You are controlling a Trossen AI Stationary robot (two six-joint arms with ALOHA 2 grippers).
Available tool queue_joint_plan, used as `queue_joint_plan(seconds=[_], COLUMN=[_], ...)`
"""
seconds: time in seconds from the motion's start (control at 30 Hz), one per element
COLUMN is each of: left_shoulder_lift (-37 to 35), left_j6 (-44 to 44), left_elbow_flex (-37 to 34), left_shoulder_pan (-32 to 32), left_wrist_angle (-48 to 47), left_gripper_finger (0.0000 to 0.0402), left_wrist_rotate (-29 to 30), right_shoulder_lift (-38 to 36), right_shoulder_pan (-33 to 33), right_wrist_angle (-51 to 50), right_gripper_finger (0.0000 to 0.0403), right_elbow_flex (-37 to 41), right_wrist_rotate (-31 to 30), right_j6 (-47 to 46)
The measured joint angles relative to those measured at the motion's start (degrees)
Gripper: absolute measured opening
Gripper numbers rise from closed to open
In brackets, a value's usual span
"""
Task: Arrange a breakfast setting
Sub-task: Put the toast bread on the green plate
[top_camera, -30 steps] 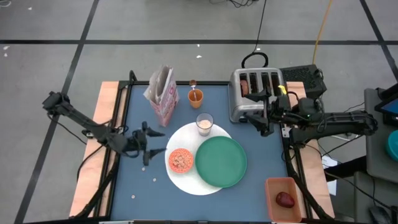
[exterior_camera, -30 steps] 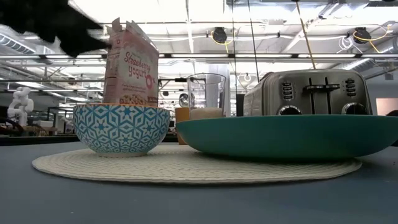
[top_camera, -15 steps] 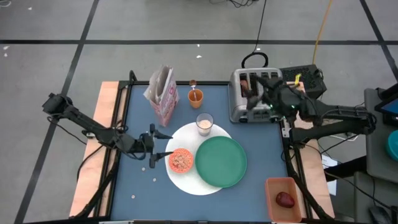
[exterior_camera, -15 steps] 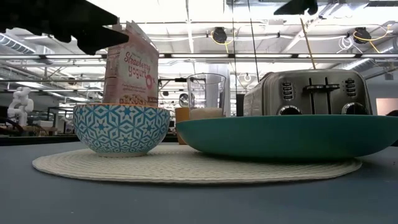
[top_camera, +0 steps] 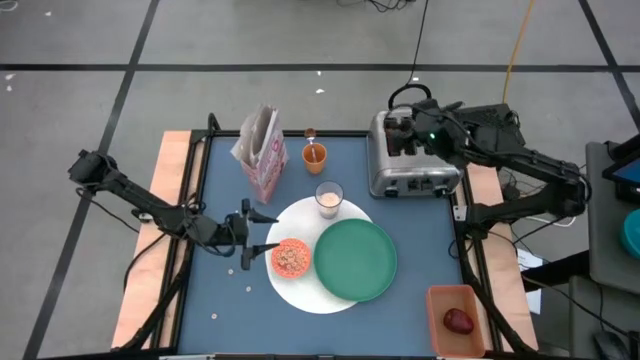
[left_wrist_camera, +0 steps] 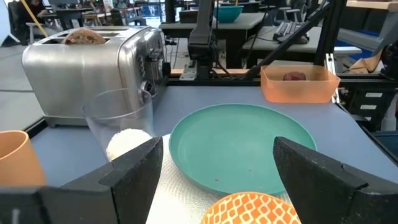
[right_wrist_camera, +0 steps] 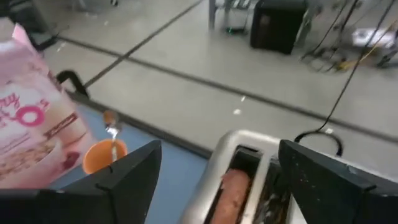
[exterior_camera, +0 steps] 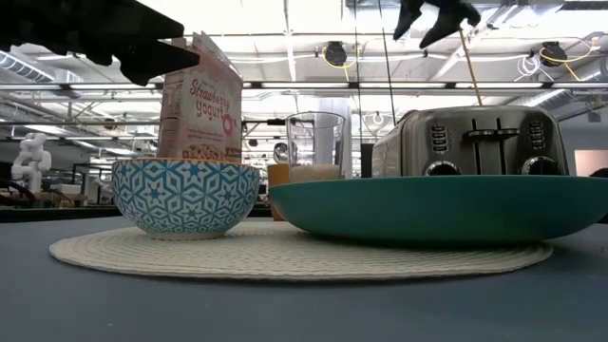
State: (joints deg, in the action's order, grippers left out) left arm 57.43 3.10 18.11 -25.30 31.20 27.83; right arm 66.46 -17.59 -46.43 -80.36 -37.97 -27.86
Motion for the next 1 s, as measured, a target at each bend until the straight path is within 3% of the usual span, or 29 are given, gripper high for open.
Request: queue_joint_plan(seconds=[0.43, 1.0], left_shoulder_lift=[0.0, 0.0], left_j6=[0.0, 0.4], left_elbow_flex=[0.0, 0.0], left_shoulder_pan=[0.0, 0.0], left_wrist_angle=[-0.1, -0.2], left_gripper_finger=[0.0308, 0.0308], left_wrist_rotate=[0.0, 0.0], right_shoulder_lift=[6.9, 18.3], right_shoulder_pan=[-10.3, -10.6], right_wrist_angle=[-6.9, -10.9], right_gripper_finger=[0.0314, 0.0314], right_elbow_flex=[0.0, 0.0], right_wrist_rotate=[14.2, 14.2], right_j6=[-4.4, -3.8])
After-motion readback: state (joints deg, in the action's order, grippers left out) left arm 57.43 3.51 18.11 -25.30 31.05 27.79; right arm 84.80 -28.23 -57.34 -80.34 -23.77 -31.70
